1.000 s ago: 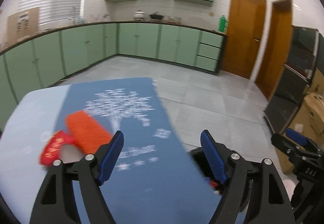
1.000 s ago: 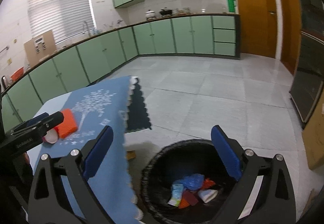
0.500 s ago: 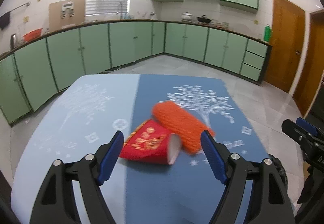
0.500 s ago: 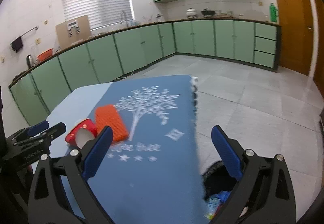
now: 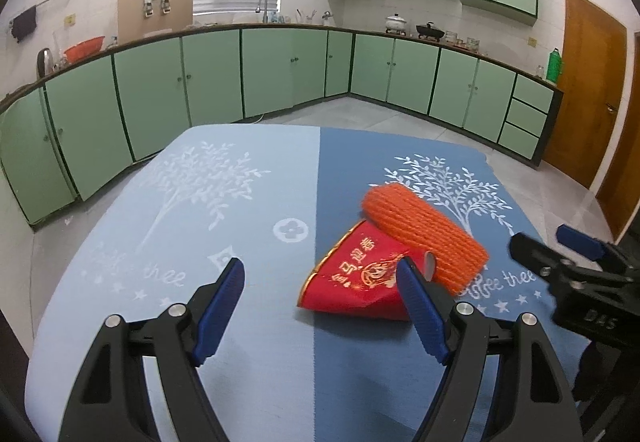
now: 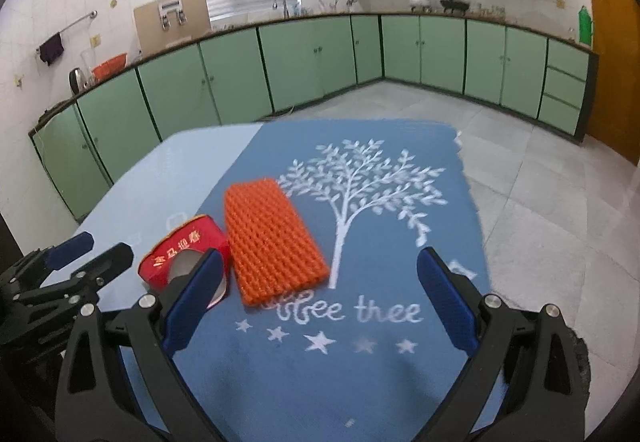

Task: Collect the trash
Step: 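Move both tools back over the red cup and orange net on the table, then grasp the orange foam net with the right tool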

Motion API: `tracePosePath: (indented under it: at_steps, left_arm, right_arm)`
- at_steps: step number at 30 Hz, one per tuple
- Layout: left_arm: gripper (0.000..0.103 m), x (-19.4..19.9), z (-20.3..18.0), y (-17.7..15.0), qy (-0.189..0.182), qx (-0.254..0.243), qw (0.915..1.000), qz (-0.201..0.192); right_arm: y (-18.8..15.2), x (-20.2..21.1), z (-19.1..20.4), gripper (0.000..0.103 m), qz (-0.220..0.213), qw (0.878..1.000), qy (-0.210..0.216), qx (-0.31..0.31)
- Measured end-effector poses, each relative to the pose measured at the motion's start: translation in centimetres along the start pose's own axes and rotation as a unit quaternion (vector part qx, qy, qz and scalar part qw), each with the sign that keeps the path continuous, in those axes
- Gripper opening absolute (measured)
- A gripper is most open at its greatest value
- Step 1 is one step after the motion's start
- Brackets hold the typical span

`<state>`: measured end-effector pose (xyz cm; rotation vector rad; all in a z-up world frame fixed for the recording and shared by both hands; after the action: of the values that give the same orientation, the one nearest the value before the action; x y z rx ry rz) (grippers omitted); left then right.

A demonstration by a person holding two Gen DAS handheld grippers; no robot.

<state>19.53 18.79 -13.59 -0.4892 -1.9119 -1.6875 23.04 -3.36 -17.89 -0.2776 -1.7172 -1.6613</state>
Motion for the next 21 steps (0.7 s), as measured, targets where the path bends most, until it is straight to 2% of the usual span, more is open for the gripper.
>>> tracePosePath:
  at_steps: [7, 12, 17, 18, 21]
  left_arm:
    - [0.077, -0.5, 0.7, -0.2, 0.002, 0.005, 1.0, 0.005]
    - [0.077, -0.9, 1.0, -0.3, 0.004, 0.008, 0.9999, 0.011]
    - [0.077, -1.4, 1.1, -0.5, 0.004, 0.011, 0.9998, 0.016]
    - [0.077, -1.4, 1.1, -0.6, 0.003, 0.012, 0.9998, 0.017]
    - [0.077, -1.7, 1.1, -0.8, 0.001, 0.014, 0.9997, 0.02]
  right_arm:
    - [-0.1, -3.2, 0.6, 0.079, 0.046, 0.999, -0.014, 0.004]
    - [-0.8, -4.7, 1.3, 0.075, 0.066, 0.998, -0.013, 0.018]
    - [-1.4, -6.2, 1.8, 0.052, 0.1, 0.995, 0.008, 0.013]
    - [-1.6, -6.3, 2.0, 0.044, 0.104, 0.994, 0.019, 0.014]
    - [-1.6, -6.2, 2.5, 0.031, 0.105, 0.994, 0.035, 0.019]
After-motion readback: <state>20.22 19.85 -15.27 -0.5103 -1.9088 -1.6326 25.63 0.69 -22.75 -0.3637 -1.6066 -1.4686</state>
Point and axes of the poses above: each gripper's, at about its wrist camera, not at the fingertips, and x roughly against the way its jaws point, z to its left, y to its top, the point moved 6 cm from there along -x, roughly the way its jaws point, and after that the axes turned 2 degrees about -y, right-handed, at the moved point
